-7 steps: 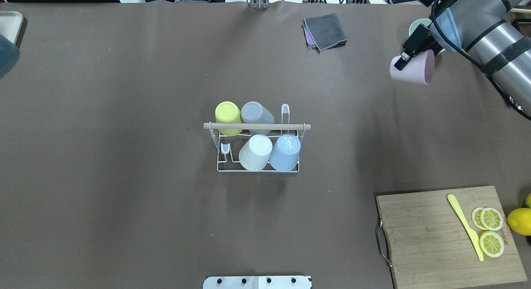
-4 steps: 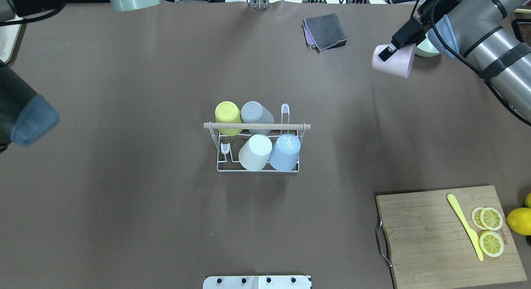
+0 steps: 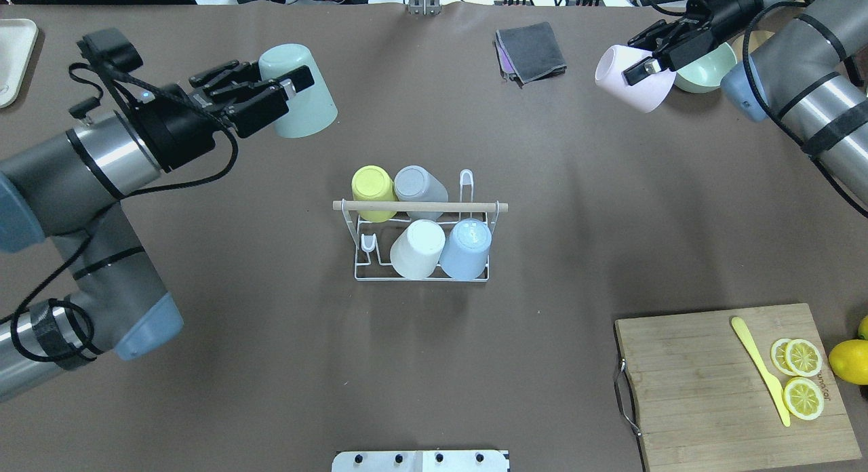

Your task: Place cup on cup holder

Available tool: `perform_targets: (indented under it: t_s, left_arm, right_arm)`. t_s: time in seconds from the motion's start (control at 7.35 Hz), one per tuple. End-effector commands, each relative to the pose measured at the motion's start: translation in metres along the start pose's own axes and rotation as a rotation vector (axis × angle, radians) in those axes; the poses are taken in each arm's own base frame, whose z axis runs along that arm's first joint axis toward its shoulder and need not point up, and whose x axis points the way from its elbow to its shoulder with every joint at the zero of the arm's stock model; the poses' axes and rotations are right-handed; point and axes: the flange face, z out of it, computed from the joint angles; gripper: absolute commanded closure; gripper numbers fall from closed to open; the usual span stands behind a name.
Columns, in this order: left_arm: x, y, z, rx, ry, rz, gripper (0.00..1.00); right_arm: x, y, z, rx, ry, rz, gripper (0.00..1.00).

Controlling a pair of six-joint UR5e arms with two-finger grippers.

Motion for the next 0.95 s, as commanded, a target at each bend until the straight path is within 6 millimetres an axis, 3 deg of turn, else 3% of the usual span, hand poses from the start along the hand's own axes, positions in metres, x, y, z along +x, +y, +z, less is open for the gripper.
perform_targets:
  t_s: [0.0,0.14,0.27,0.68,0.82]
  left_arm:
    - [0.030,0.052,0.010,0.021,-0.036,0.043,1.00]
    - [0.044,0.067,0.010,0.032,-0.045,0.051,1.00]
    - [0.056,0.079,0.008,0.037,-0.053,0.056,1.00]
    - [0.104,0.128,-0.006,0.041,-0.023,0.078,1.00]
    - [0.105,0.130,-0.009,0.059,-0.034,0.079,1.00]
  right_arm:
    - [-0.009,0.020,-0.013,0.131,-0.046,-0.290,0.69]
    - [-0.006,0.038,-0.014,0.201,-0.044,-0.409,0.69]
    - [0.001,0.049,-0.003,0.289,-0.049,-0.515,0.68]
    - [0.016,0.068,0.073,0.520,-0.068,-0.752,0.68]
    - [0.017,0.067,0.079,0.536,-0.067,-0.776,0.68]
